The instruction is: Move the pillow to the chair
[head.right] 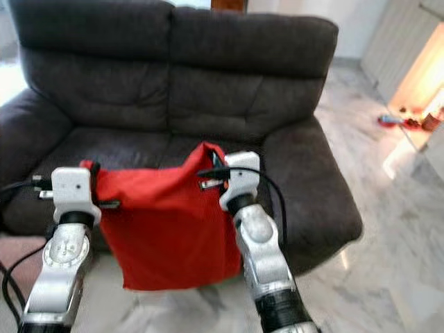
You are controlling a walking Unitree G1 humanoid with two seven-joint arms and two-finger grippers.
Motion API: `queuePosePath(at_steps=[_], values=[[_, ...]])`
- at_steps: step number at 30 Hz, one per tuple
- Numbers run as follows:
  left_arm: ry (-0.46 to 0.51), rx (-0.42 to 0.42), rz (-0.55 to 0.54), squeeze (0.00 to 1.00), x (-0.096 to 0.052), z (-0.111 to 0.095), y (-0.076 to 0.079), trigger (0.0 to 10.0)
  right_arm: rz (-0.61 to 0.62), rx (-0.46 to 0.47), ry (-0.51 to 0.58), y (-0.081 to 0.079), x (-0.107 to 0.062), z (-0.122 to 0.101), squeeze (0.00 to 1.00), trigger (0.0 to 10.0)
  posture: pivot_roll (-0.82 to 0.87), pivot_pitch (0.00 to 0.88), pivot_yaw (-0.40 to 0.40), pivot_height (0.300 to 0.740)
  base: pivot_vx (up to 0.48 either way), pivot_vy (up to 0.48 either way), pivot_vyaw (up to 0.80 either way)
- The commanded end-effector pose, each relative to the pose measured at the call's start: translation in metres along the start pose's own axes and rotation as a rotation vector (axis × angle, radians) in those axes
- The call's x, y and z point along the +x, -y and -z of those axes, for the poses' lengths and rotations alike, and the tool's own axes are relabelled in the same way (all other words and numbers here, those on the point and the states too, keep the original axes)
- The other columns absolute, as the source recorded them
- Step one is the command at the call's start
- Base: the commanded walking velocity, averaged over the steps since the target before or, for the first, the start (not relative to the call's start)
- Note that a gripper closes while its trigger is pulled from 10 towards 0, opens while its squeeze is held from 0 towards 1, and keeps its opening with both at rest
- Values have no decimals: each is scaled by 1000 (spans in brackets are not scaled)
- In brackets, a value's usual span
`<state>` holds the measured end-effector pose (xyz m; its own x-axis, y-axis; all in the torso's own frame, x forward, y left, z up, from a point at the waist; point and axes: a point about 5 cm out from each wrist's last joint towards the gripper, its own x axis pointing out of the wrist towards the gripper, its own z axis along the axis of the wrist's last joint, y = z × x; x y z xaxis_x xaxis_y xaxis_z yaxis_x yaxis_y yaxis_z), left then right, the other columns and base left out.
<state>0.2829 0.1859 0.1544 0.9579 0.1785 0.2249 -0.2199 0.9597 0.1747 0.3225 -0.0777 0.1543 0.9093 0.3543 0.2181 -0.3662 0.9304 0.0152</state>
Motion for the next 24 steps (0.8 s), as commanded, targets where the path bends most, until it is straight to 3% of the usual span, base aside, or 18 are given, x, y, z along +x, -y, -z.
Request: queuePosePath(at_steps=[1,4,24], values=[[105,-30,41,0,5,-23,13,10000,50,-13,45,13,-1,-9,0,10000,87,0,-53,740,337,0,-800],[98,-21,46,0,4,-22,13,10000,43,-23,46,12,-1,-8,0,10000,87,0,-53,740,302,0,-800],[79,0,83,0,3,-18,18,10000,19,-13,46,6,-1,-5,0,10000,90,0,-48,740,0,0,0]])
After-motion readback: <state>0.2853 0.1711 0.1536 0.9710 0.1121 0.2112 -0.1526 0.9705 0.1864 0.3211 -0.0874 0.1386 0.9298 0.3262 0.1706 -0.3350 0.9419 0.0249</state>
